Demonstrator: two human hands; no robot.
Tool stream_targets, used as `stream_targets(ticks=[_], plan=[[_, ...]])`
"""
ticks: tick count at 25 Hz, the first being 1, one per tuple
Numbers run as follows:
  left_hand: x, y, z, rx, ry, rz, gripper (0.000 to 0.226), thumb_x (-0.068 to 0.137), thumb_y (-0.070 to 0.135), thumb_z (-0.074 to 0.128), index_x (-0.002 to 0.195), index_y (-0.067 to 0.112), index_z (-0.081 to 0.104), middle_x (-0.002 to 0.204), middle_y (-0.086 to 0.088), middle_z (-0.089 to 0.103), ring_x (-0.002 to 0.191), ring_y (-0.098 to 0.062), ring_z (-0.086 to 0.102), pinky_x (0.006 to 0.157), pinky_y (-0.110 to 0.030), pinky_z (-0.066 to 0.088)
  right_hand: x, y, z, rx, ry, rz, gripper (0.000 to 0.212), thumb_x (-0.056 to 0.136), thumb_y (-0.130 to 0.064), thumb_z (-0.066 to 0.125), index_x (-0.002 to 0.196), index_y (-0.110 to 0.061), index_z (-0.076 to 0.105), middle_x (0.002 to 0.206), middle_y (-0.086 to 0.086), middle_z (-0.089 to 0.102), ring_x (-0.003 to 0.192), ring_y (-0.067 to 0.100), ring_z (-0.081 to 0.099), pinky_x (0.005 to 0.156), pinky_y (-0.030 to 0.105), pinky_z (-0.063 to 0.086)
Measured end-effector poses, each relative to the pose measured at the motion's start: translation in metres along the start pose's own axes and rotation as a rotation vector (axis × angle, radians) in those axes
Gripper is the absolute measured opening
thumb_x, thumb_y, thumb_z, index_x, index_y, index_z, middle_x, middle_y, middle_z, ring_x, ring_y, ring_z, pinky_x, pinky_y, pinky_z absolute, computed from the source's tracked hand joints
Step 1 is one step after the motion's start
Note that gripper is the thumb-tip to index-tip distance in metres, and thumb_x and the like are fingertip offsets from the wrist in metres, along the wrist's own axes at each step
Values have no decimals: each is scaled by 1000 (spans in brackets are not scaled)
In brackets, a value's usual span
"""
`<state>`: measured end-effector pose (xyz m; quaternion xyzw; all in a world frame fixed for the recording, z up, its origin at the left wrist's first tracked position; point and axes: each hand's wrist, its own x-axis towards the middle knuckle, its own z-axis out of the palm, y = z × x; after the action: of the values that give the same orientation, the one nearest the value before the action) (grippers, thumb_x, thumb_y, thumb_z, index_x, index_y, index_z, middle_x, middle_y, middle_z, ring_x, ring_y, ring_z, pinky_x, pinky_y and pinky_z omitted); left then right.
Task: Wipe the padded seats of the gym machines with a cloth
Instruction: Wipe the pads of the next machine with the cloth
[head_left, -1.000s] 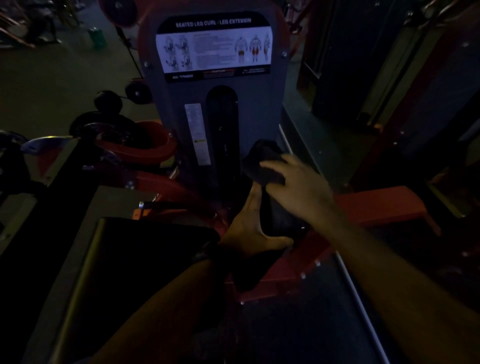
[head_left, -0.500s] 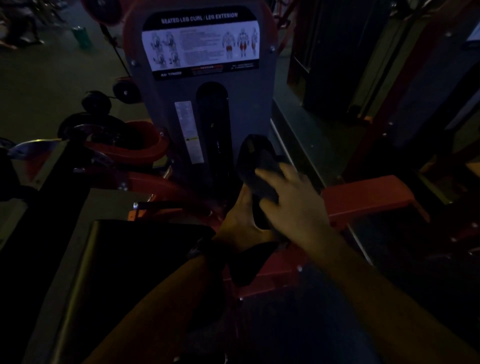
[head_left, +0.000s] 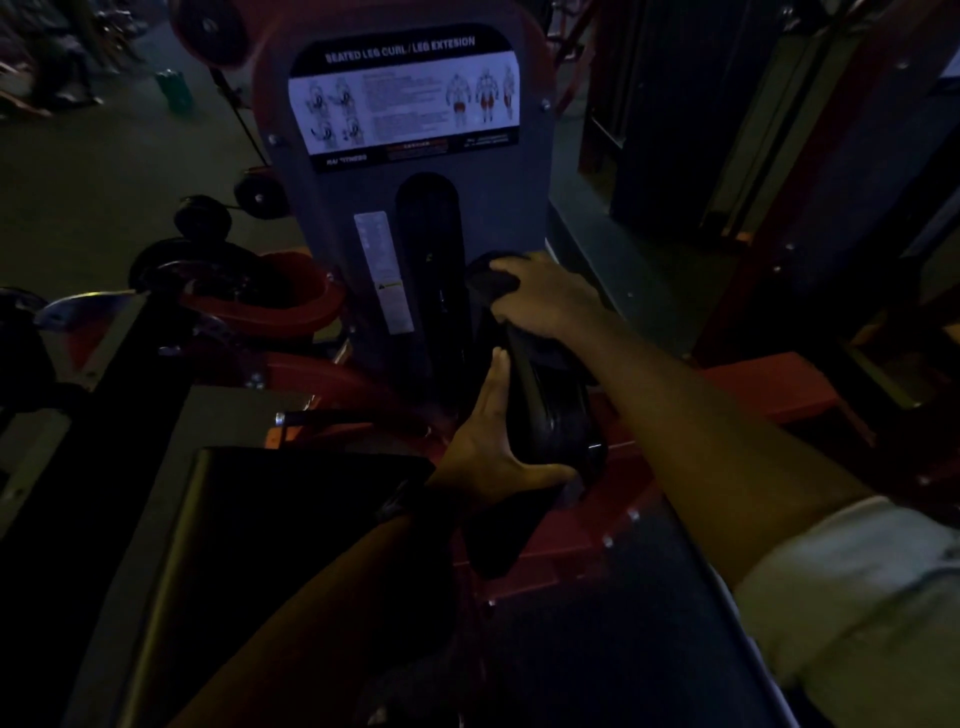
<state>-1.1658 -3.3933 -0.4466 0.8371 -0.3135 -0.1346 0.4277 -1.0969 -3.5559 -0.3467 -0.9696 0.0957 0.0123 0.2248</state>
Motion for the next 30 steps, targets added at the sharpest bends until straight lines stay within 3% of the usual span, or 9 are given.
stream_targets(ticks=[4, 7, 10, 13, 17, 22, 27, 30], plan=[[-2, -4, -5, 25, -43, 67, 144, 67, 64, 84, 153, 36, -28, 166, 19, -23, 153, 1, -10, 127, -40, 18, -29, 4, 2, 22, 62, 24, 61, 95, -42, 50, 154, -43, 31, 159, 3, 32, 135, 31, 45, 90, 36, 36], [0, -6, -16, 25, -89, 116, 136, 72, 67, 76, 153, 33, -28, 166, 13, -24, 154, -3, -12, 128, -41, 15, -73, 9, 9, 79, 139, 65, 56, 97, -38, 49, 151, -46, 36, 156, 0, 35, 133, 28, 47, 96, 39, 42], [4, -9, -30, -16, -141, 261, 114, 85, 45, 71, 162, 19, -9, 169, 13, -10, 154, -1, -5, 127, -30, 11, -123, 4, 31, 8, 255, 100, 55, 95, -37, 54, 148, -47, 40, 158, -4, 33, 130, 31, 47, 98, 46, 47], [9, -13, -41, 15, -150, 322, 91, 88, 33, 55, 161, 19, 2, 168, 10, -5, 150, 9, -4, 123, -17, 6, -166, -3, 79, 20, 538, 128, 65, 87, -32, 63, 148, -41, 43, 159, 2, 34, 126, 37, 48, 95, 53, 50], [21, -18, -46, 160, -217, 495, 80, 94, 21, 50, 162, 13, 9, 169, 6, -6, 155, -6, -10, 127, -31, 3, -188, -16, 155, 359, 850, 234, 74, 84, -27, 55, 154, -34, 32, 164, 7, 24, 144, 30, 34, 110, 58, 39], [41, -20, -54, 356, -285, 782, 69, 102, 33, 40, 161, 14, 12, 168, 4, -2, 156, -10, -9, 127, -34, -3, -163, -58, 163, 813, 1187, 563, 74, 83, -33, 55, 150, -49, 30, 160, -8, 28, 144, 14, 33, 114, 49, 38], [53, -19, -54, 399, -356, 931, 71, 99, 33, 40, 161, 11, 15, 169, -1, 4, 157, -14, -7, 127, -38, -6, -149, -59, 172, 854, 1259, 710, 62, 89, -48, 52, 148, -50, 34, 153, -16, 35, 136, 8, 41, 107, 36, 39], [54, -26, -45, 448, -294, 964, 79, 94, 35, 50, 160, 10, 17, 170, -7, 8, 157, -18, -6, 125, -39, -9, -150, -63, 202, 1088, 1274, 904, 63, 84, -53, 47, 147, -47, 41, 151, -12, 42, 135, 10, 44, 113, 44, 38]])
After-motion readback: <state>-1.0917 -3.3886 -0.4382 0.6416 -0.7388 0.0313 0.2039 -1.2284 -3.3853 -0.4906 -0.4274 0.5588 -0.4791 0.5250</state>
